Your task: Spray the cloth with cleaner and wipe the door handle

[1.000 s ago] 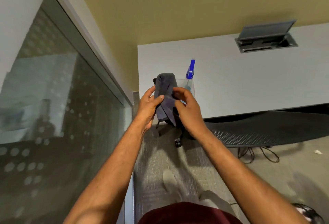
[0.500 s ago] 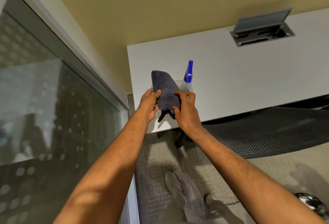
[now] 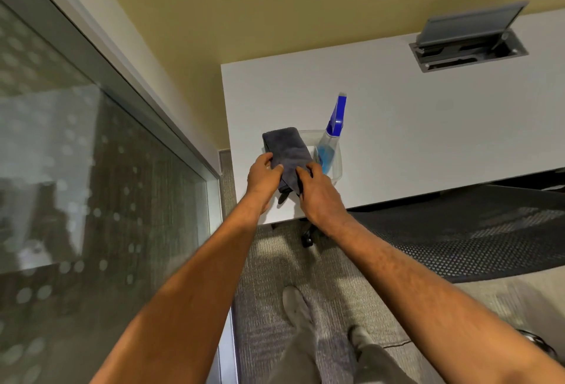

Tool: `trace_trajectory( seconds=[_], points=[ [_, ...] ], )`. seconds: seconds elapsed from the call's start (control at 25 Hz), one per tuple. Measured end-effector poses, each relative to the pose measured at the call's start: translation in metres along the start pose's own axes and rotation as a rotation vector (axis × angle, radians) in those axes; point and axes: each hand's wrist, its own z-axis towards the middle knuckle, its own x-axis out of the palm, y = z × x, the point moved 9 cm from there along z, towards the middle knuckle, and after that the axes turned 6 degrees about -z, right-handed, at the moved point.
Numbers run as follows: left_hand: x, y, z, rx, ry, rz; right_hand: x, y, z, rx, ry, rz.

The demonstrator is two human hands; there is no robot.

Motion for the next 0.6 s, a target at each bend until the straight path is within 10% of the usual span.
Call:
trace_trajectory(
  seconds=[0.6],
  points=[
    [0.02,0.012,-0.048,0.159,0.243,0.604,0.006,-0.02,0.0,0.078,0.116,0.076]
  ],
)
